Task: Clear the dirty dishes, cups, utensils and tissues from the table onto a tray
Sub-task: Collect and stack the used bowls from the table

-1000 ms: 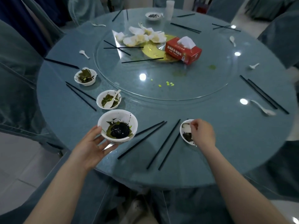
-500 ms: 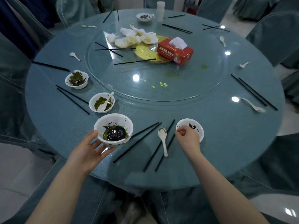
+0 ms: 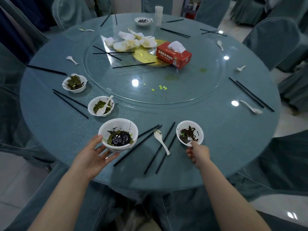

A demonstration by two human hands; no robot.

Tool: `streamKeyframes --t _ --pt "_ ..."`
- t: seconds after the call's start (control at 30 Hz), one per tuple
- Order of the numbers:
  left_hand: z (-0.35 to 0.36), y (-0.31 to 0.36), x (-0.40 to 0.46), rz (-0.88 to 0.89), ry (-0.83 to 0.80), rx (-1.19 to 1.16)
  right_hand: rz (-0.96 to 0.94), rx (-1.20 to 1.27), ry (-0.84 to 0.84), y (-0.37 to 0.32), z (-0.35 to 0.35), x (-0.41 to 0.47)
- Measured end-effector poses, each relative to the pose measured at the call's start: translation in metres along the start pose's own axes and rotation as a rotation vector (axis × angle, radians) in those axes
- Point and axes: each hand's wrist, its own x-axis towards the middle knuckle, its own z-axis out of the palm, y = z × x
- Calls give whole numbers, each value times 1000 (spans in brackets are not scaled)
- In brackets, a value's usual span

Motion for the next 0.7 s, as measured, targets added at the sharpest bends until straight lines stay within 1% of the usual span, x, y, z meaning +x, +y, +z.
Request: streamKeyframes --t 0.07,0.1,0.17,0.23,0.33,0.47,0.57,0.63,0.7 --pt "-2 -1 -3 1 0 3 -31 14 -30 -6 6 -10" --pt "-3 -1 -5 1 0 5 -34 37 -73 -9 10 -17" --pt "-6 -2 -9 5 -1 9 7 142 -215 -17 20 -36" --pt "-9 -4 -14 8 -4 10 18 174 -360 -24 31 -58" --pt "-14 -5 -22 16 -7 23 -28 140 -544 -30 51 -95" --pt "-25 -4 -34 36 -16 32 -118 3 -683 -29 77 -141" --pt "-39 -2 -47 70 -43 60 -210 -130 -733 -23 90 -169" --pt "-49 0 -57 92 -62 82 -284 -255 -698 -18 98 -189" --pt "-61 4 -69 125 -92 114 -402 -396 -612 -10 107 -208"
